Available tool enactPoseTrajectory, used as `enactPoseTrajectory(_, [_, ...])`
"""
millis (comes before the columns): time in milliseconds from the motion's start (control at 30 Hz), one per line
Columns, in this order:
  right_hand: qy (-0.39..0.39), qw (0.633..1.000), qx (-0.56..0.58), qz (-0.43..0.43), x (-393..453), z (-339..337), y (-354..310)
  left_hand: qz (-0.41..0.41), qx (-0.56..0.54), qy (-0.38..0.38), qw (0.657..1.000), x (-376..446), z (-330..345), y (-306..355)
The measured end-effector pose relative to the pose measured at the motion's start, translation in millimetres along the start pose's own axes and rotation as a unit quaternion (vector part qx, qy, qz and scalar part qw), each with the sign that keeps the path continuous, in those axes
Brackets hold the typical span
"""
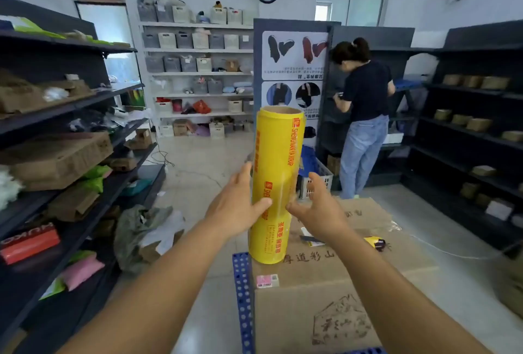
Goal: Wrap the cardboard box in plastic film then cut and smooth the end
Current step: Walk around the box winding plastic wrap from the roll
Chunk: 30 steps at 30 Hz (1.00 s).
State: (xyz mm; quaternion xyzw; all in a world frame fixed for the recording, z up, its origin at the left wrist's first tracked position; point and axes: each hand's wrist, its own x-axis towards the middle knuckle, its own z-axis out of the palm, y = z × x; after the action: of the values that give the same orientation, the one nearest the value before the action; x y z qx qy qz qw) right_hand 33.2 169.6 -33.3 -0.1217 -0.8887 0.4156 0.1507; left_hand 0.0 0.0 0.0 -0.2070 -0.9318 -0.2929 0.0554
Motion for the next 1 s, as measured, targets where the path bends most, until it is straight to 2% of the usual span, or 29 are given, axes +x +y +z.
enactPoseTrajectory(200, [0.042, 0.998, 0.042, 0.022, 21.3, 17.6, 2.4, 0.116, -0.011, 0.098, 0.988, 37.8, -8.7, -1.5])
enactPoseTrajectory(333, [0.056, 0.997, 0.044, -0.007, 26.0, 24.2, -2.8, 0.220, 0.052, 0.168, 0.960, 56.7, -16.0, 8.7])
enactPoseTrajectory(400, [0.064, 0.996, 0.055, 0.006, 28.3, 25.0, -3.5, 0.258, 0.092, 0.181, 0.945, 64.0, -21.0, 16.5])
enactPoseTrajectory(533, [0.062, 0.995, 0.072, 0.040, 29.9, 23.3, -3.1, 0.304, 0.174, 0.174, 0.921, 75.8, -28.9, 29.7])
enactPoseTrajectory(733, [0.067, 0.995, 0.056, 0.044, 28.3, 23.0, 1.9, 0.320, 0.205, 0.201, 0.903, 83.2, -40.4, 44.2])
enactPoseTrajectory(900, [0.057, 0.996, 0.053, 0.046, 19.6, 24.6, 6.7, 0.289, 0.226, 0.119, 0.923, 90.1, -58.3, 53.8])
enactPoseTrajectory(1000, [0.079, 0.992, 0.081, 0.051, 9.3, 26.6, 8.4, 0.302, 0.217, 0.094, 0.924, 86.4, -66.6, 52.9])
